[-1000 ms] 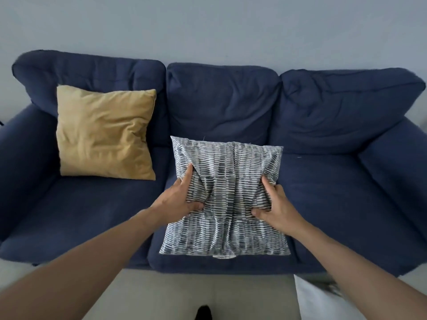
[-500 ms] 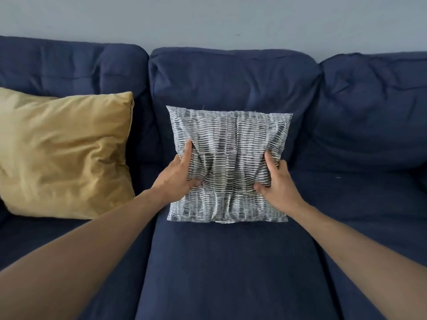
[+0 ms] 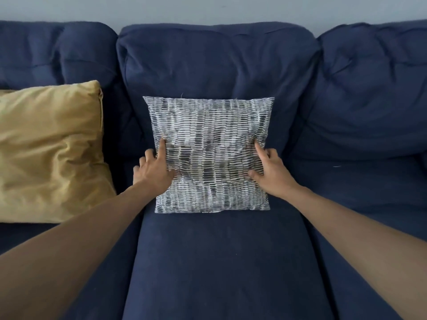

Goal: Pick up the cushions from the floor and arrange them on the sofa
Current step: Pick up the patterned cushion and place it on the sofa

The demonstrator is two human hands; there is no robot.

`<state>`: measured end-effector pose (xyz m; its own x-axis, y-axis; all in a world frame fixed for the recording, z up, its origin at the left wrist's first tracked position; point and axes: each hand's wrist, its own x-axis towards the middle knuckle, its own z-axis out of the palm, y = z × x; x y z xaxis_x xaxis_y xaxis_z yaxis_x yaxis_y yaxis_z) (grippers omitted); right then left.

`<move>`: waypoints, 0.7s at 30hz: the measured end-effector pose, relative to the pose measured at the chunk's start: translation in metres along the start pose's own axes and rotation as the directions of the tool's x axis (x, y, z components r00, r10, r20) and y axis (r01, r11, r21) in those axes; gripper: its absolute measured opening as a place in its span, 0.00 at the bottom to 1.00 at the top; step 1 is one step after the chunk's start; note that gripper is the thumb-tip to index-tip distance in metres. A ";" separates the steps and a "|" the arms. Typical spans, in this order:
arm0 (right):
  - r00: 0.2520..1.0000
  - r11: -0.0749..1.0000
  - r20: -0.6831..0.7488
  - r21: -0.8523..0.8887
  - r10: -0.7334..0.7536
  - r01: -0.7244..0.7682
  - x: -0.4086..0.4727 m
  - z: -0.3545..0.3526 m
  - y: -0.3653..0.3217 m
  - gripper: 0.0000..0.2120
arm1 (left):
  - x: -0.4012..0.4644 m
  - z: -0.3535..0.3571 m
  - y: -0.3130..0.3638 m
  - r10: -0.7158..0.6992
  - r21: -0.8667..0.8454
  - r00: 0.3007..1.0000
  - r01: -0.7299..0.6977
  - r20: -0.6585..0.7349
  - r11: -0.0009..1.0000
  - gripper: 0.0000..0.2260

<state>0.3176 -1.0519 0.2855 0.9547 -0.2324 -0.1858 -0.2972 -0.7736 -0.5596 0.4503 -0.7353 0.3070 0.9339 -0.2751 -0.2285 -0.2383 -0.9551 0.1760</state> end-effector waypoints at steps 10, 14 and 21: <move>0.997 0.995 0.064 -0.095 0.038 -0.032 -0.141 -0.084 0.082 0.39 | -0.145 0.024 0.115 0.106 0.034 0.994 -0.107 0.017 0.994 0.41; 0.994 0.989 0.094 -0.138 0.062 -0.048 -0.232 -0.120 0.146 0.38 | -0.220 0.060 0.195 0.151 0.024 0.988 -0.151 0.033 0.988 0.41; 0.982 0.980 0.134 -0.171 0.130 -0.107 -0.373 -0.153 0.283 0.38 | -0.336 0.151 0.329 0.204 -0.010 0.974 -0.204 0.097 0.979 0.42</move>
<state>-0.1203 -1.2743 0.3194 0.8973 -0.2500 -0.3638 -0.3905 -0.8338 -0.3903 0.0177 -0.9732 0.2974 0.8354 -0.4735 -0.2792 -0.4211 -0.8777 0.2286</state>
